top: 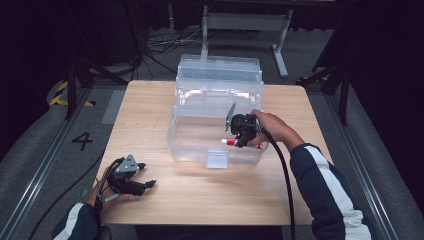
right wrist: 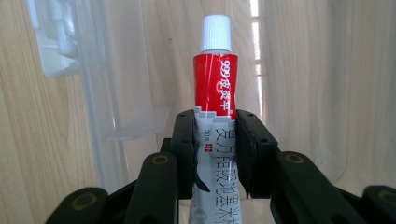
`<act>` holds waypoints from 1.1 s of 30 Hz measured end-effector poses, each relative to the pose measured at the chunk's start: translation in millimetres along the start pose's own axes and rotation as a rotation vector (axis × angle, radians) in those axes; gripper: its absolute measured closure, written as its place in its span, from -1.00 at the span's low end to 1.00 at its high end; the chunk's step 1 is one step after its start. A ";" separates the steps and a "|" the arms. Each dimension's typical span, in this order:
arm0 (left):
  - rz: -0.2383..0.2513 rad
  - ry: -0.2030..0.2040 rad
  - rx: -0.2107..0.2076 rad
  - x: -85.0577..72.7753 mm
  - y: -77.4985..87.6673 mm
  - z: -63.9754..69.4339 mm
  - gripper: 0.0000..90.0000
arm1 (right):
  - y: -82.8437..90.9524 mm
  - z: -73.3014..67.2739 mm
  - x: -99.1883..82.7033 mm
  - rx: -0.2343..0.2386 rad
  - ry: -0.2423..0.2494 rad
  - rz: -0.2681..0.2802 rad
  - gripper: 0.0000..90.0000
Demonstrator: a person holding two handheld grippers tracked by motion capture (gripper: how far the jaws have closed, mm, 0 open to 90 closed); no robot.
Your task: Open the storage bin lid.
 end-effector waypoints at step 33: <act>0.000 0.000 0.000 0.0 0.0 0.0 -0.47 | 2.5 -2.1 -8.5 -0.001 -0.014 0.084 0.55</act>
Point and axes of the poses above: each handheld gripper's, and its own axes: y roughly backward along the jaws, x roughly out of its top, z roughly to its right, the point moved 3 cm from there along -y, roughly forward along the jaws, and after that the axes turned 15 degrees about x, right-handed, at the moved point
